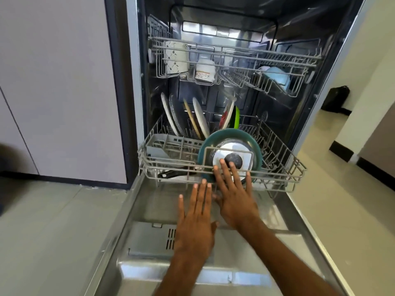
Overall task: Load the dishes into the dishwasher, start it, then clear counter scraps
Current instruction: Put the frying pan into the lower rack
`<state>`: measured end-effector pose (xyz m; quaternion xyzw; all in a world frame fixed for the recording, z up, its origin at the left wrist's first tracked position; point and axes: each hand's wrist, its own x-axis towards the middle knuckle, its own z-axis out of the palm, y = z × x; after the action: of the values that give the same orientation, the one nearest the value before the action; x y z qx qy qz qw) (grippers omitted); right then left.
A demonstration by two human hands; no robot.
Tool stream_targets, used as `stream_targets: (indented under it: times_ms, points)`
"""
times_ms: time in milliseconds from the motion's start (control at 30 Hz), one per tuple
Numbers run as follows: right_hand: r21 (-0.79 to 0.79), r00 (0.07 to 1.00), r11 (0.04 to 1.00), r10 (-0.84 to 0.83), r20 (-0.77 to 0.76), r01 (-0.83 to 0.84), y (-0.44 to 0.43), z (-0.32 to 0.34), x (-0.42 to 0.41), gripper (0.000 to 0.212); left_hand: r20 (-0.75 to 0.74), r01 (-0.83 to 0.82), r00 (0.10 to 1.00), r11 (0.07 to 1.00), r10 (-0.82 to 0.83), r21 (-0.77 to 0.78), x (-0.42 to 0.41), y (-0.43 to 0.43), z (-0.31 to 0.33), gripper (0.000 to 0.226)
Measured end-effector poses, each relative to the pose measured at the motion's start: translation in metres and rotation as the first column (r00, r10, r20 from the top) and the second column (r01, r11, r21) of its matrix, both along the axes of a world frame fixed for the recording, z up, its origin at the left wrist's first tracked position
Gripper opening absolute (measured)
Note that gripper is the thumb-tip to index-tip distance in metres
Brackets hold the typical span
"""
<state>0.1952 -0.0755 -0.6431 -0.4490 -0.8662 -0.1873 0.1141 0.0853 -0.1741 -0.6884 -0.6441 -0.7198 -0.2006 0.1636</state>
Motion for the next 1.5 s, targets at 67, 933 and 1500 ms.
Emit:
stream_targets:
  times_ms: [67,933,1500]
  points:
    - [-0.046,1.000,0.999,0.000,-0.010,0.000,0.008,0.004,-0.005,0.075,0.020,-0.001,1.000,1.000,0.001,-0.011,0.000,0.000,-0.008,0.099]
    - [-0.194,0.996,0.977,-0.080,0.038,0.086,0.118,0.031,-0.059,0.072,0.102,-0.097,0.990,0.995,0.097,-0.006,0.000,0.005,-0.059,0.074]
    - [-0.170,0.995,0.980,-0.100,0.021,0.102,0.123,0.026,-0.061,0.076,0.119,-0.083,0.989,0.995,0.089,-0.052,0.002,0.002,-0.055,0.070]
